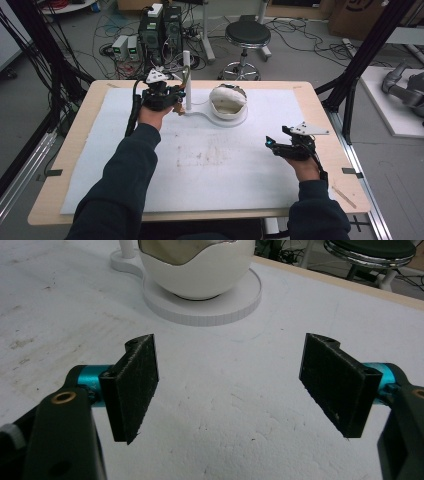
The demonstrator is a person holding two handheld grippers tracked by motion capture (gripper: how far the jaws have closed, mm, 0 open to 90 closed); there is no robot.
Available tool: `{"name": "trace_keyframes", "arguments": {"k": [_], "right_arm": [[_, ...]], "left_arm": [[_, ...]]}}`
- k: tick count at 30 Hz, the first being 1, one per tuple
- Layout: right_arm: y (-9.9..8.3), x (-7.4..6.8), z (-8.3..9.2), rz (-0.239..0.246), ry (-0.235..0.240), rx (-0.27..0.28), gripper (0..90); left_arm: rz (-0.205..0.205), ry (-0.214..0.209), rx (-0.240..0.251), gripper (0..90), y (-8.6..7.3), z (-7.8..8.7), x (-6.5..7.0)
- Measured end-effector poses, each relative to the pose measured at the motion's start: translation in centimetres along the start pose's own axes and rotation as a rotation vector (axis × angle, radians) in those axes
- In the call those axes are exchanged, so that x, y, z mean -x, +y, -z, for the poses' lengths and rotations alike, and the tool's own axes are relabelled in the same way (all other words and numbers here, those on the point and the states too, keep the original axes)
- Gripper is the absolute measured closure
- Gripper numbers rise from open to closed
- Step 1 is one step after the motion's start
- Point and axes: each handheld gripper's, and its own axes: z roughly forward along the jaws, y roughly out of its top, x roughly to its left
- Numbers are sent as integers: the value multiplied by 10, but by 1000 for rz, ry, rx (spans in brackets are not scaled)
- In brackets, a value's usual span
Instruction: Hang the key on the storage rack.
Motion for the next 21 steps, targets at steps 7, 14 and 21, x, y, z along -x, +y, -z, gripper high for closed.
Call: {"name": "trace_keyframes", "arguments": {"k": [7,14,21], "right_arm": [[-1,0,1,-5,2,-1,240],[-1,-1,0,-2,3,2,240],[-1,-1,1,3,6,-1,240]], "left_arm": [[-9,17,-49,731,-3,-16,4],[1,39,-90,726,-10,-27,1],[57,-30,-48,664,-21,-23,-10]]}}
